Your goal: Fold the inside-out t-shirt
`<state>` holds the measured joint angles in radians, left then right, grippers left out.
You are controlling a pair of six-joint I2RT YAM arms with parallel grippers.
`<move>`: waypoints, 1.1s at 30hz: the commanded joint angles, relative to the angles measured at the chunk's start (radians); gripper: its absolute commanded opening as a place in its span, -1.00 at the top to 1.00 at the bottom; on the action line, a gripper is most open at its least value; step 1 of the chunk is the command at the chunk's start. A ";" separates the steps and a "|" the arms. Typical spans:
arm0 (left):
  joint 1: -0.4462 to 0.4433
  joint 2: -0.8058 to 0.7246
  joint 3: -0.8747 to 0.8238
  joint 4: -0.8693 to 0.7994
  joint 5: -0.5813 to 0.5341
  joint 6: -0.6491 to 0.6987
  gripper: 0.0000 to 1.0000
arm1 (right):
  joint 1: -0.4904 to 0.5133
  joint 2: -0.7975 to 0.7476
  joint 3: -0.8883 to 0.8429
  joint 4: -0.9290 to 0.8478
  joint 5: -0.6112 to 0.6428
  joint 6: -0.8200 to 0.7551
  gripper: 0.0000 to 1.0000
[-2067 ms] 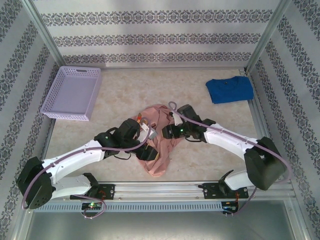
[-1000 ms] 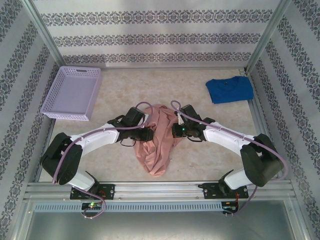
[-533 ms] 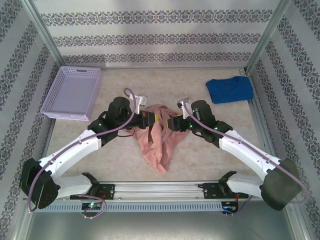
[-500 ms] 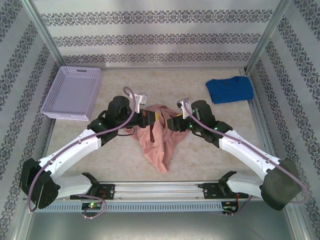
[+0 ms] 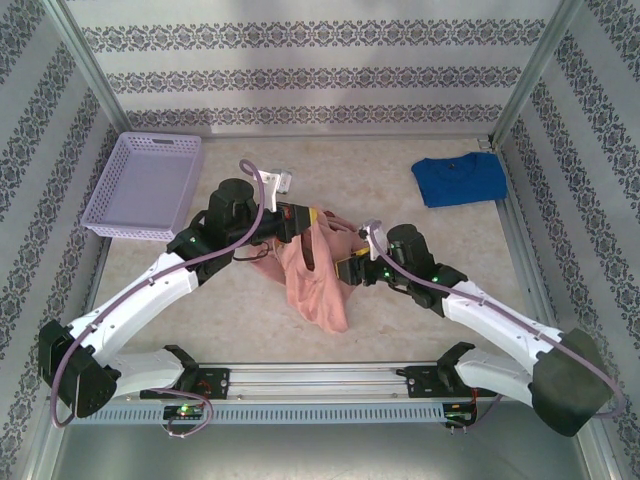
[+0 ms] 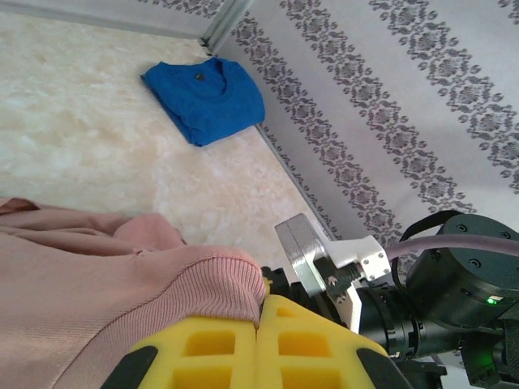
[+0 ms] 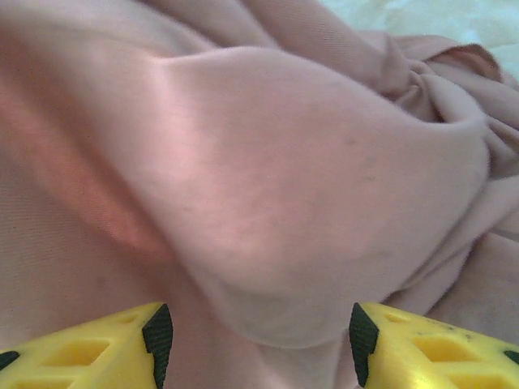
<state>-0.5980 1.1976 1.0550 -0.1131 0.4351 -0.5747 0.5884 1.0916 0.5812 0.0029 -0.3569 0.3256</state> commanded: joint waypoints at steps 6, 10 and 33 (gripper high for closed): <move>0.040 -0.092 0.001 -0.064 -0.041 0.062 1.00 | 0.040 0.257 0.074 0.213 0.006 0.042 -0.14; 0.063 -0.136 -0.002 -0.126 -0.099 0.095 1.00 | 0.009 0.227 0.140 0.164 0.055 -0.010 0.63; 0.164 -0.039 0.019 -0.251 -0.417 0.138 1.00 | -0.161 0.106 0.535 -0.362 -0.008 -0.103 1.00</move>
<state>-0.4801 1.1065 1.1095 -0.2722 0.1768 -0.4522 0.4023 1.1206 1.1645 -0.3981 -0.2989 0.1318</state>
